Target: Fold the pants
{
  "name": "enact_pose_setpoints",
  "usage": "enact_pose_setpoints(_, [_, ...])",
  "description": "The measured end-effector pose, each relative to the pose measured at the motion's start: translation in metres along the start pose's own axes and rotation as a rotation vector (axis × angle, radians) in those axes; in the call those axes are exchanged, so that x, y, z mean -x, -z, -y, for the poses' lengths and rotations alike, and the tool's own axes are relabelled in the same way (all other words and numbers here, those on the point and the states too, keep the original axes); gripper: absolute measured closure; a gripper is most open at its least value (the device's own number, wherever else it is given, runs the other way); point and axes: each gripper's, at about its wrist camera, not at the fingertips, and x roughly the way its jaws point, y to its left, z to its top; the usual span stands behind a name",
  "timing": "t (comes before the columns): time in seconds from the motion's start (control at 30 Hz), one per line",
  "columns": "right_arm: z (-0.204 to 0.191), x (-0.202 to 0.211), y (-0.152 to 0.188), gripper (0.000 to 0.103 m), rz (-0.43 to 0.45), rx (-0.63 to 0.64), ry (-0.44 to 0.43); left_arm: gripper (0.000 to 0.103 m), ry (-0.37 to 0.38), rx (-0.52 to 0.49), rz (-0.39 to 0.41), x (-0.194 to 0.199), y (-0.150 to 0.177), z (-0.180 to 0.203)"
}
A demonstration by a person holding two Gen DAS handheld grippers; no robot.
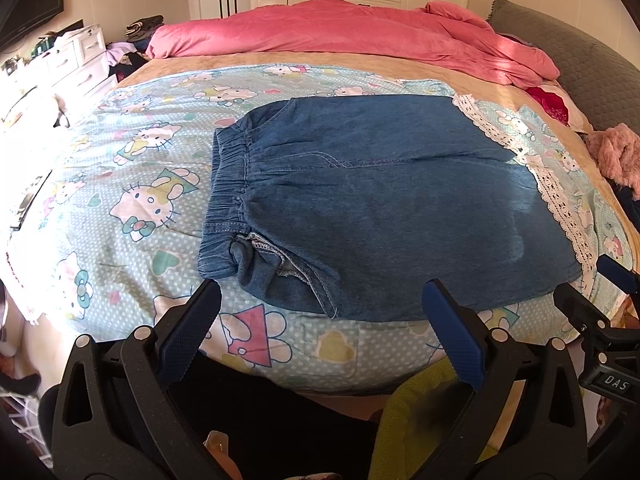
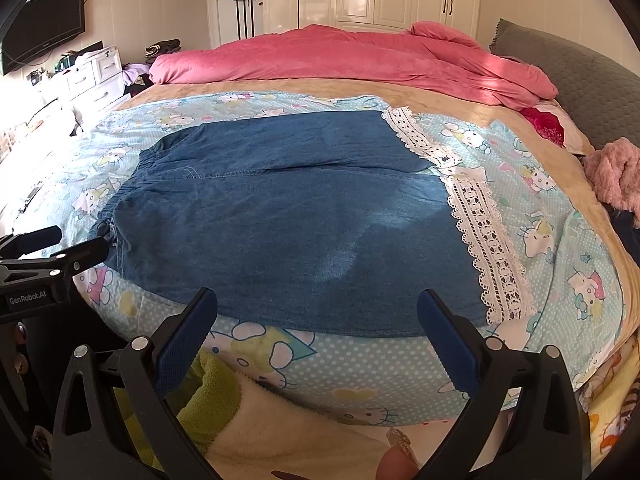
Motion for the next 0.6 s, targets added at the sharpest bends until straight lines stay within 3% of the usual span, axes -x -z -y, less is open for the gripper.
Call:
enact_pose_setpoints(0.3, [0.001, -0.009, -0.017, 0.004, 0.017, 0.005, -0.016, 0.008, -0.003, 0.016, -0.006, -0.009, -0.004, -0.007])
enact_pose_setpoints(0.6, [-0.011, -0.047, -0.052, 0.004, -0.007, 0.062, -0.063, 0.008, -0.014, 0.059, -0.023, -0.026, -0.018, -0.027])
